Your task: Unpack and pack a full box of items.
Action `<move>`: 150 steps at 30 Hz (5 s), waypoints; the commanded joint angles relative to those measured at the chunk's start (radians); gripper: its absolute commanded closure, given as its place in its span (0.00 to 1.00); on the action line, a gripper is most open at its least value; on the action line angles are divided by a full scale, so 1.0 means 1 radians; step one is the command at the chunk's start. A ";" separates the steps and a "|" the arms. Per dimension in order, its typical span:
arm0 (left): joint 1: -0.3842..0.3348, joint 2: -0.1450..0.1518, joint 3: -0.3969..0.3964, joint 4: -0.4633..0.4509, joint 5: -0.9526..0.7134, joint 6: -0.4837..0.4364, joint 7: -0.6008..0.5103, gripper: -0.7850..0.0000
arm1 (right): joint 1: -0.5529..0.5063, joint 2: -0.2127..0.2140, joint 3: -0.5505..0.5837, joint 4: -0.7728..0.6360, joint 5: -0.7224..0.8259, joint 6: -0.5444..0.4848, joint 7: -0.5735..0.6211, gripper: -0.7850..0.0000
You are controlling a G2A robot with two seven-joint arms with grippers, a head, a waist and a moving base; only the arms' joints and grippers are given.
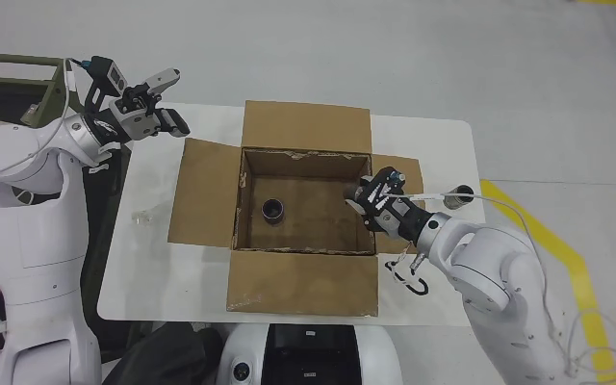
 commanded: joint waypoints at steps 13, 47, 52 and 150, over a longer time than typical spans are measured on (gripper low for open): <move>0.000 0.000 0.000 0.000 0.000 0.000 0.000 0.00 | -0.100 0.019 0.155 -0.058 0.054 0.038 -0.050 1.00; 0.000 0.000 0.000 0.000 0.000 0.000 0.000 0.00 | -0.314 0.059 0.503 0.151 0.218 0.076 -0.070 1.00; 0.000 0.000 0.000 0.000 0.000 0.000 0.000 0.00 | -0.299 0.064 0.500 0.207 0.226 0.091 -0.052 1.00; 0.000 0.000 0.000 0.000 0.000 0.000 0.000 0.00 | -0.300 0.098 0.435 0.070 0.085 0.326 -0.113 0.32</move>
